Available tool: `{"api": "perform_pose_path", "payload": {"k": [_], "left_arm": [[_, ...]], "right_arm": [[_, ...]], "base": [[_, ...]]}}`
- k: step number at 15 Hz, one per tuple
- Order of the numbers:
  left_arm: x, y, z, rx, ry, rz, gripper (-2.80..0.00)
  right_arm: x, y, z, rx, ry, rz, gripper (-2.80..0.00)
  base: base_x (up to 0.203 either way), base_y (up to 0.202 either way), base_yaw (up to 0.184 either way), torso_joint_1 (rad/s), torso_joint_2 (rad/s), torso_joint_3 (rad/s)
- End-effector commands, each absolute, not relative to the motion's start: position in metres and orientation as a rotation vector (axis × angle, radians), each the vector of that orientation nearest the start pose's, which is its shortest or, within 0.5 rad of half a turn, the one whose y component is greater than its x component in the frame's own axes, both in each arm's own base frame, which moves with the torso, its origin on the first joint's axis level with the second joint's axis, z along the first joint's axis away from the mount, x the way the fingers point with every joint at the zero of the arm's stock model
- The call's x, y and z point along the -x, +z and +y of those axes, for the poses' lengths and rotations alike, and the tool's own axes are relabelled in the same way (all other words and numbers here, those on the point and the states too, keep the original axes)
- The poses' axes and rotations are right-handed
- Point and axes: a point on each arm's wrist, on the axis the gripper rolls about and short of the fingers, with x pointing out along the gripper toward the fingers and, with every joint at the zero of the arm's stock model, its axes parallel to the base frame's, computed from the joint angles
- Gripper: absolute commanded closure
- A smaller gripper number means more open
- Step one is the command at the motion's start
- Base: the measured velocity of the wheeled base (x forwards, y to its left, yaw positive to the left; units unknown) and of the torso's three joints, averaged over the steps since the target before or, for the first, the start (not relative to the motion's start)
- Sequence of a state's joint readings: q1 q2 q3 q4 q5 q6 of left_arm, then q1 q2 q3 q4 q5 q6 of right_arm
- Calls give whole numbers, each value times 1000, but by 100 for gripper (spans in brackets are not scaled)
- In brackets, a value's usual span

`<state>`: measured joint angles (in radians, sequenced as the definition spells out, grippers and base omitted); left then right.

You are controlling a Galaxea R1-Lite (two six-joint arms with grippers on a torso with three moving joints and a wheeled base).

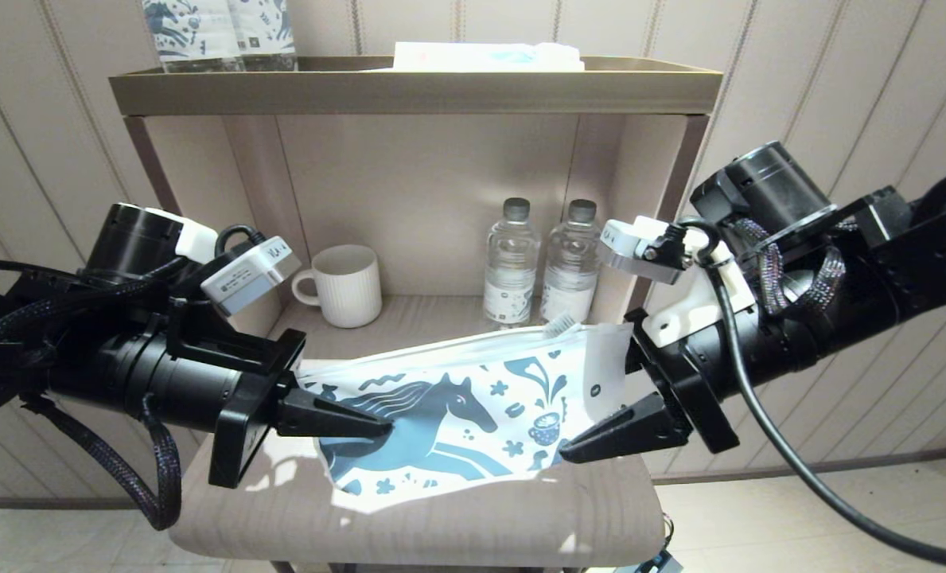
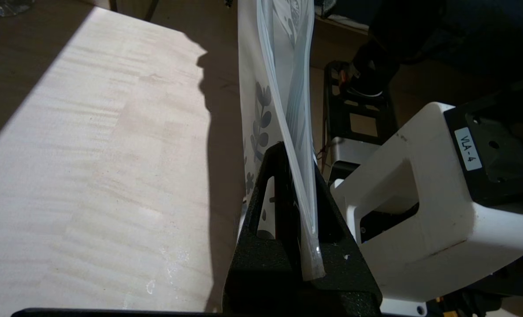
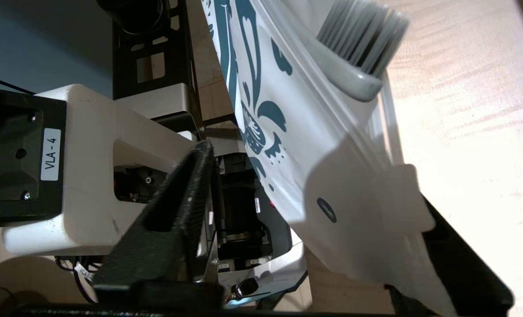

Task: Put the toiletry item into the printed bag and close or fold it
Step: Hand it to the other hand

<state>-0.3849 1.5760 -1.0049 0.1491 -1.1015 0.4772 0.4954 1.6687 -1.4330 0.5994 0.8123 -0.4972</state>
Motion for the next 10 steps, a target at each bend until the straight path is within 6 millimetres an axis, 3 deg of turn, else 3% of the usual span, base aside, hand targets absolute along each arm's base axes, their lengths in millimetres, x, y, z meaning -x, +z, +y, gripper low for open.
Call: {"api": "perform_pose_path", "payload": {"k": [1, 10], "left_arm": [[-231, 209, -115, -93, -1551, 380, 0], [-230, 210, -115, -94, -1551, 378, 0]], "right_arm": [[-240, 260, 145, 253, 1407, 559, 0], [-239, 259, 148, 232, 1443, 555, 0]], "base": [[0, 0, 0, 0, 0, 0], [0, 0, 0, 0, 0, 0]]}}
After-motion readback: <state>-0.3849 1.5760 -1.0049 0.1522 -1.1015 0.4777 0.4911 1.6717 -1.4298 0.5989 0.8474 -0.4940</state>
